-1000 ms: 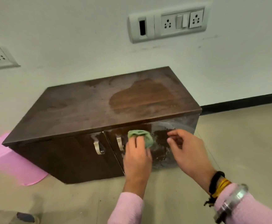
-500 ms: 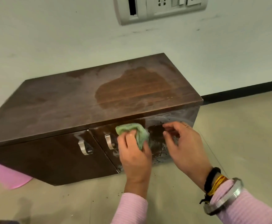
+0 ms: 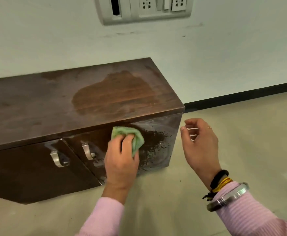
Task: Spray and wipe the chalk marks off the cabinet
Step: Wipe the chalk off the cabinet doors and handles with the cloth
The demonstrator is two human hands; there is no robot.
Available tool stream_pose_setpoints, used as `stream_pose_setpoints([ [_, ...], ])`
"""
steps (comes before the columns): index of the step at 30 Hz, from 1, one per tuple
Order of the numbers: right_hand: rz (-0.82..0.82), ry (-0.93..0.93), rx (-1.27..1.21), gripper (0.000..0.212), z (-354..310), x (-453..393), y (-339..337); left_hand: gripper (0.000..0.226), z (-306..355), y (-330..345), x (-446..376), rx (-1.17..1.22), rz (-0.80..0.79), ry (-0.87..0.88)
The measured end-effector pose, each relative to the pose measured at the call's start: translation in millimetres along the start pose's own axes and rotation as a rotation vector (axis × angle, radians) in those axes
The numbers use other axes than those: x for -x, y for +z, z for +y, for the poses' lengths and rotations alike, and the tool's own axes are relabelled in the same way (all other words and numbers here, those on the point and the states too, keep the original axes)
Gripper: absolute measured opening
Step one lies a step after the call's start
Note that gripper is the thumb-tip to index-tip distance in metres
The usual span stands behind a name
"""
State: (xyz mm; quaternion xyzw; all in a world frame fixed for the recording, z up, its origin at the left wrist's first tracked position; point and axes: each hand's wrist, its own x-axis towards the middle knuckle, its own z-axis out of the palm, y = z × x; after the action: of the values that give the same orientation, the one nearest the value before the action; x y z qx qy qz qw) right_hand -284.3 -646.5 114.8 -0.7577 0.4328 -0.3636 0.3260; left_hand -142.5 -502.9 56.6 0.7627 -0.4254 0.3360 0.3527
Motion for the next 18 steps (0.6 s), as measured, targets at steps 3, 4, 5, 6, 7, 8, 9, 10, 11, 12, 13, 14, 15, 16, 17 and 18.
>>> stream_pose_setpoints([
  [3, -0.029, -0.011, -0.010, 0.017, 6.1, 3.9, 1.1, 0.015, 43.0, 28.3, -35.4, 0.069, 0.132, 0.107],
  [4, -0.035, -0.007, -0.020, 0.018, 8.6, 4.8, 1.5, 0.015, 48.6, 39.0, -32.5, 0.054, 0.101, 0.185],
  [5, -0.045, -0.004, -0.026, 0.020, 11.0, 5.6, 1.4, 0.016, 47.8, 48.4, -21.3, 0.030, 0.021, 0.282],
  [6, -0.059, -0.006, -0.024, 0.022, 12.7, 5.9, 1.0, 0.019, 41.9, 55.1, -4.3, 0.003, -0.086, 0.358],
  [7, -0.078, -0.015, -0.015, 0.023, 14.2, 6.1, 0.1, 0.024, 31.5, 58.3, 14.4, -0.028, -0.186, 0.398],
  [8, -0.099, -0.026, -0.005, 0.025, 15.2, 5.8, -0.7, 0.029, 19.2, 57.4, 29.8, -0.058, -0.258, 0.406],
  [9, -0.115, -0.032, 0.003, 0.027, 16.3, 5.1, -1.7, 0.031, 8.5, 54.5, 39.3, -0.082, -0.290, 0.384],
  [10, -0.124, -0.033, 0.010, 0.028, 17.1, 4.0, -2.1, 0.030, 0.9, 49.6, 41.7, -0.087, -0.269, 0.352],
  [11, -0.125, -0.032, 0.016, 0.029, 18.1, 2.8, -2.8, 0.027, 0.0, 42.8, 35.3, -0.082, -0.223, 0.312],
  [12, -0.122, -0.031, 0.018, 0.029, 19.2, 1.9, -3.0, 0.022, 5.8, 36.8, 22.6, -0.070, -0.163, 0.268],
  [13, -0.118, -0.032, 0.014, 0.030, 19.5, 0.7, -2.5, 0.016, 16.5, 32.2, 3.7, -0.061, -0.085, 0.231],
  [14, -0.120, -0.032, 0.008, 0.031, 20.2, 0.8, -1.5, 0.013, 30.9, 29.8, -15.9, -0.052, -0.009, 0.212],
  [15, -0.126, -0.034, 0.000, 0.031, 20.0, 1.4, -0.6, 0.014, 46.4, 30.7, -32.8, -0.048, 0.049, 0.215],
  [16, -0.133, -0.042, -0.004, 0.031, 19.3, 2.1, 0.7, 0.015, 60.0, 34.8, -44.1, -0.052, 0.080, 0.237],
  [17, -0.139, -0.053, -0.001, 0.032, 18.8, 3.0, 1.2, 0.015, 69.6, 41.5, -47.7, -0.050, 0.073, 0.275],
  [18, -0.148, -0.059, 0.007, 0.035, 18.5, 3.3, 0.9, 0.014, 75.2, 48.6, -44.0, -0.041, 0.046, 0.319],
])
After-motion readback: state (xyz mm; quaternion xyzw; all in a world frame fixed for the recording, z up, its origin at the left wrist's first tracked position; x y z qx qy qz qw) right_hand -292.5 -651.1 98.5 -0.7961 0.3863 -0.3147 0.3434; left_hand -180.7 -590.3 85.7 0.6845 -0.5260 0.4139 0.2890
